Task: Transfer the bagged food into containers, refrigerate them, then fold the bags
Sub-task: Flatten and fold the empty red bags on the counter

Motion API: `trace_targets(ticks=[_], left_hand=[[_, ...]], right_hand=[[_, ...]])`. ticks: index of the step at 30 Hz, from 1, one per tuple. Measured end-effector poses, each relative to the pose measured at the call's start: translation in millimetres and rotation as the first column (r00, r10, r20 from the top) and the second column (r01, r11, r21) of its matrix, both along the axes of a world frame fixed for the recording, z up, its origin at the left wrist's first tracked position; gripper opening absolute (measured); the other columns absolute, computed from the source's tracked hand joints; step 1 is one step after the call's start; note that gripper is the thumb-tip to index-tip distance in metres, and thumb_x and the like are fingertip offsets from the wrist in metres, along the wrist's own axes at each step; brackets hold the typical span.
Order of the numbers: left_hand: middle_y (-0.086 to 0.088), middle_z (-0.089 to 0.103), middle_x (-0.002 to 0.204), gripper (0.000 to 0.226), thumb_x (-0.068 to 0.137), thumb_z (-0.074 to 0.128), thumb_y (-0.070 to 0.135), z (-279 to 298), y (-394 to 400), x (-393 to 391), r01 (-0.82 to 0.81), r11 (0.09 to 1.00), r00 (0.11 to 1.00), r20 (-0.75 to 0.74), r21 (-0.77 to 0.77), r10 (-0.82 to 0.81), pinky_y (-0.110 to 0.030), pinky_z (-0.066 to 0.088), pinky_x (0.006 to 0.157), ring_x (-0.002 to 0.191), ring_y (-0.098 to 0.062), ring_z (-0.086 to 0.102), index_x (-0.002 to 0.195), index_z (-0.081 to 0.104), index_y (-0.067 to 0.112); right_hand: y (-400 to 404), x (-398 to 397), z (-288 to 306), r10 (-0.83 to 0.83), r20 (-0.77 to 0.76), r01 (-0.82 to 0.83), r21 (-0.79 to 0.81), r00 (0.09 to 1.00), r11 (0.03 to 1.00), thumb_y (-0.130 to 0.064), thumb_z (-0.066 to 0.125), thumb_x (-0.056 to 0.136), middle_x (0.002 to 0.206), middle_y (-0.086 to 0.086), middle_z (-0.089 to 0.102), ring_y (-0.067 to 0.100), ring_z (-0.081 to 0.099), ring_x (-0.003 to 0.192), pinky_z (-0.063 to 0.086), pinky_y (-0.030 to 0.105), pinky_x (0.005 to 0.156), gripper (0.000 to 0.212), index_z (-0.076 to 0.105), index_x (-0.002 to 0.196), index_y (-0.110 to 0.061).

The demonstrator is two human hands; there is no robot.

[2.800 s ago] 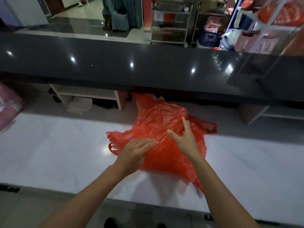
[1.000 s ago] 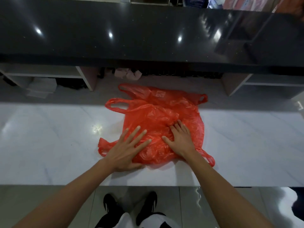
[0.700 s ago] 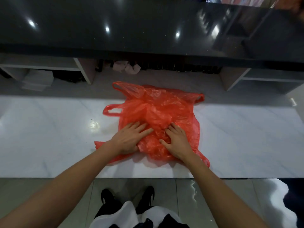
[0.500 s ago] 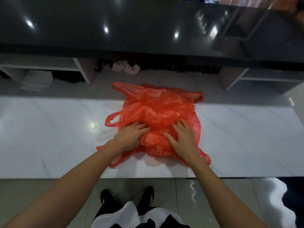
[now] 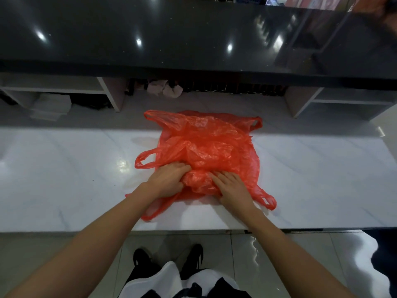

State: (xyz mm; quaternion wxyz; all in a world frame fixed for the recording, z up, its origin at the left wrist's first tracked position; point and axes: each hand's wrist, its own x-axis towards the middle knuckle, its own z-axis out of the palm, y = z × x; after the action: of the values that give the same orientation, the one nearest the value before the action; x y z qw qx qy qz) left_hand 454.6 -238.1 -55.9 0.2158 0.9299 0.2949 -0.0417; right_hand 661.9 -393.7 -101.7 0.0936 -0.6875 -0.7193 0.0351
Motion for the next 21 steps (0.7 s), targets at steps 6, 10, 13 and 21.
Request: trace_targets(ticks=[6,10,13,21], left_hand=[[0.000,0.057,0.141,0.073,0.086,0.055,0.071,11.1,-7.5,-8.4,-0.054,0.989,0.998,-0.032,-0.135,0.050,-0.042,0.046,0.102,0.122,-0.022,0.056,0.146,0.035,0.033],[0.003,0.042,0.155,0.096,0.075,0.067,0.077,24.9,-3.3,-18.7,-0.164,0.903,0.974,0.082,-0.397,0.213,-0.044,0.042,0.111,0.134,-0.019,0.047,0.151,0.022,0.040],[0.009,0.045,0.148,0.090,0.077,0.073,0.067,31.3,-1.0,-22.2,-0.189,0.863,0.965,0.072,-0.469,0.251,-0.039,0.043,0.108,0.128,-0.016,0.051,0.148,0.023,0.043],[0.012,0.071,0.113,0.032,0.091,0.066,0.052,39.3,21.8,-24.1,-0.321,0.714,0.932,-0.074,-0.622,0.355,-0.036,0.047,0.105,0.111,-0.015,0.066,0.112,0.070,0.029]], right_hand=[[23.4,8.6,23.5,-0.049,-0.055,0.050,0.006,0.997,0.999,0.005,0.073,0.061,0.098,0.012,0.076,0.034,0.073,0.080,0.060,0.045,0.065,0.057,0.073,0.116,-0.010],[36.5,14.0,51.2,-0.162,-0.174,0.162,-0.019,0.971,0.987,0.009,0.064,0.072,0.145,0.011,0.055,0.043,0.069,0.100,0.058,0.053,0.076,0.065,0.060,0.135,-0.008],[46.3,10.6,70.5,-0.153,-0.149,0.147,-0.046,0.977,0.988,-0.003,0.053,0.089,0.158,0.000,0.040,0.045,0.065,0.101,0.055,0.051,0.081,0.061,0.045,0.148,-0.018],[75.7,-6.2,79.9,-0.241,-0.078,0.208,-0.301,0.967,0.931,-0.031,0.047,0.097,0.111,0.022,0.066,0.044,0.063,0.098,0.049,0.046,0.080,0.054,0.036,0.150,-0.022]])
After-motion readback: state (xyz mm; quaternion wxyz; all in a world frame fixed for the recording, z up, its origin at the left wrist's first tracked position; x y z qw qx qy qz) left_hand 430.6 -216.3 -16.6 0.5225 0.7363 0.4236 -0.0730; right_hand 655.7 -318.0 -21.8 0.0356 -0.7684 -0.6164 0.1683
